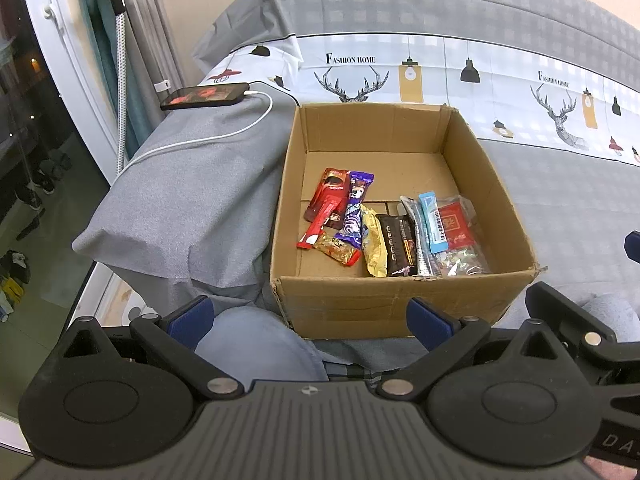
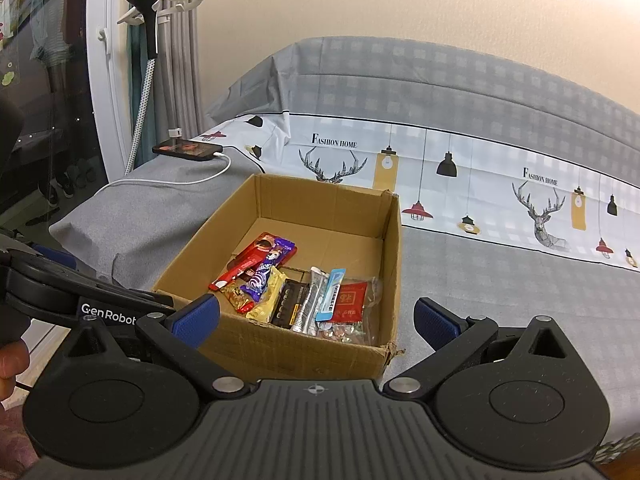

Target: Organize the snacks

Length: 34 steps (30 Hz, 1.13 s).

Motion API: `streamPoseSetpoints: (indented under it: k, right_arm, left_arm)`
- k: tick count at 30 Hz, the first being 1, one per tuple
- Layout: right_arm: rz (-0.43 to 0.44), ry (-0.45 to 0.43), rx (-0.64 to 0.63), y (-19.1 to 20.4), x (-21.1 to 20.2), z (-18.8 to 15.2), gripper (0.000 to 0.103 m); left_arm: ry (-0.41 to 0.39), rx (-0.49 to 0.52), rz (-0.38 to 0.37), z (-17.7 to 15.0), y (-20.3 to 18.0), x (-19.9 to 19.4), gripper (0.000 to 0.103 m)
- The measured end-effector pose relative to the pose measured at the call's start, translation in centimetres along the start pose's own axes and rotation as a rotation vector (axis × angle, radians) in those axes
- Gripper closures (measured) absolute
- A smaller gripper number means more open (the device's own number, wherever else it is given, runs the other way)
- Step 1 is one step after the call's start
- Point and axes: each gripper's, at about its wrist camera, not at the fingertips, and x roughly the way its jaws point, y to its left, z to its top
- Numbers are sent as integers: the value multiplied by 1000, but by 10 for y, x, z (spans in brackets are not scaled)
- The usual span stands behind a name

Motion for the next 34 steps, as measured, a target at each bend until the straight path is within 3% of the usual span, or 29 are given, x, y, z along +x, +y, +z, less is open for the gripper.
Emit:
streamPoseSetpoints:
  k: [34]
  right_arm:
    - [10, 13, 11, -5, 10, 1, 0]
  left_arm:
    - [16, 26, 28, 3, -3, 12, 1]
